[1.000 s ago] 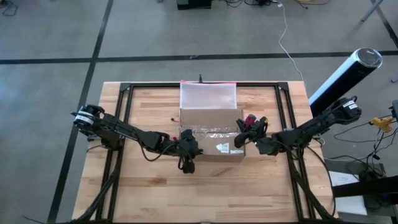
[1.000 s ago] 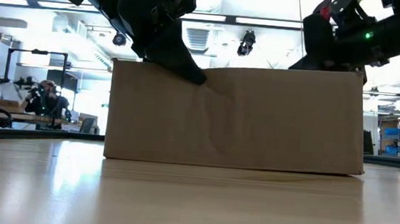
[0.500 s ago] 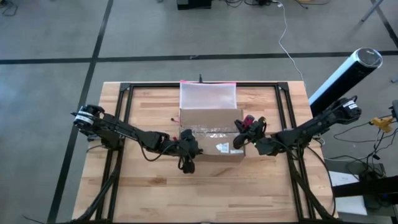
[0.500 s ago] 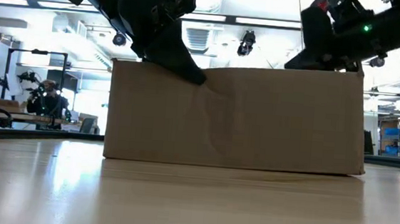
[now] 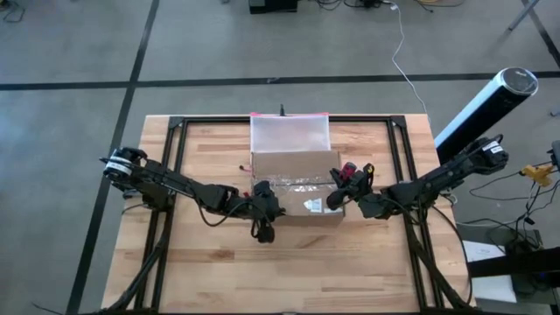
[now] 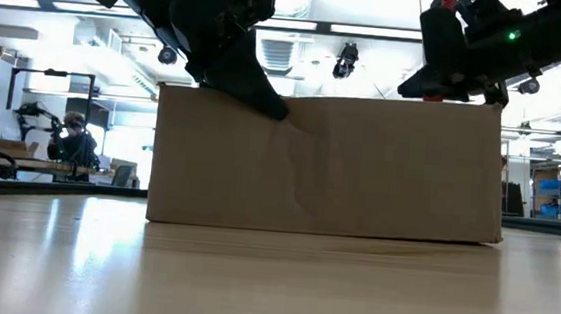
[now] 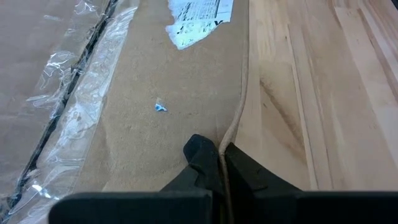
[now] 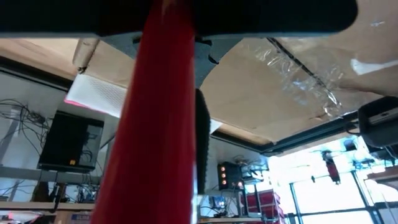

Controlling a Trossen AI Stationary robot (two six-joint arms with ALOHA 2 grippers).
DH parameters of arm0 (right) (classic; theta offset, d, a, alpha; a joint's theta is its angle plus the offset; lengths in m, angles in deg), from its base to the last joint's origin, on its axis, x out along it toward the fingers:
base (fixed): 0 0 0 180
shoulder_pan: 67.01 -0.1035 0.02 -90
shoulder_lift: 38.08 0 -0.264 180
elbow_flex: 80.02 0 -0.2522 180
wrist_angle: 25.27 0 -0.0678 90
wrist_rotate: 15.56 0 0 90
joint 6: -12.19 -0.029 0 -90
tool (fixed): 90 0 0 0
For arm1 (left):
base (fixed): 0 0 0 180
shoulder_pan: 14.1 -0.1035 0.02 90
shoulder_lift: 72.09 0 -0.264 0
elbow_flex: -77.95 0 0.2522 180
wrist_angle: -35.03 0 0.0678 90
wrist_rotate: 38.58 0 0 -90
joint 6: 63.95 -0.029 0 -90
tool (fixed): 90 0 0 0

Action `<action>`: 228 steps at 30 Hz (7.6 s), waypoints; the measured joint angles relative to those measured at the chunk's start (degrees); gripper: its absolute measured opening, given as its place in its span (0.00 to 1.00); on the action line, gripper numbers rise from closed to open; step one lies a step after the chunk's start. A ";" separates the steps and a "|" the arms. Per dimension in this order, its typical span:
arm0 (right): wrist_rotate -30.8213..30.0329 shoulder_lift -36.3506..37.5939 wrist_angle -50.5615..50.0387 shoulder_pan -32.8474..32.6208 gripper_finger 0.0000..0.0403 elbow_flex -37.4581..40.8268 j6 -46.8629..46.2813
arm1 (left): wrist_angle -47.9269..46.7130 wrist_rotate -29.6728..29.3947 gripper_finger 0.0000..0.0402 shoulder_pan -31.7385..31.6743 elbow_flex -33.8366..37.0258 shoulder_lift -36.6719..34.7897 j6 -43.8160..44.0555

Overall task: Unpack boxes
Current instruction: Open the cardboard box using the box cutter

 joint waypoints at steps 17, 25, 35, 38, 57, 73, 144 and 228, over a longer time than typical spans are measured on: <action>-2.74 3.04 0.39 0.02 0.01 0.00 5.25 | -0.05 0.37 0.00 0.00 0.00 -0.02 0.04; -1.44 2.43 -1.09 0.02 0.01 0.02 2.21 | -0.07 0.40 0.00 0.00 0.00 -0.02 0.04; -1.33 -0.07 -4.02 0.02 0.01 0.11 -3.04 | -0.05 0.42 0.00 0.00 0.00 -0.02 0.04; -1.23 -0.65 -4.07 0.02 0.01 0.11 -3.60 | -0.06 0.42 0.00 0.00 0.00 -0.02 0.03; 0.52 -3.33 -6.86 -0.09 0.01 0.23 -9.68 | -0.07 0.48 0.00 0.02 0.00 -0.02 0.02; 0.04 0.74 -7.22 -0.09 0.01 -2.61 1.55 | -0.09 0.49 0.00 0.04 0.00 -0.02 0.02; 55.20 -18.88 20.84 7.09 0.01 -16.63 30.10 | 15.80 11.74 0.59 -5.77 -6.45 -5.18 -19.34; 48.06 -17.27 14.58 7.76 0.04 -16.72 31.76 | 10.66 13.04 0.57 -6.21 -6.34 -7.04 -19.47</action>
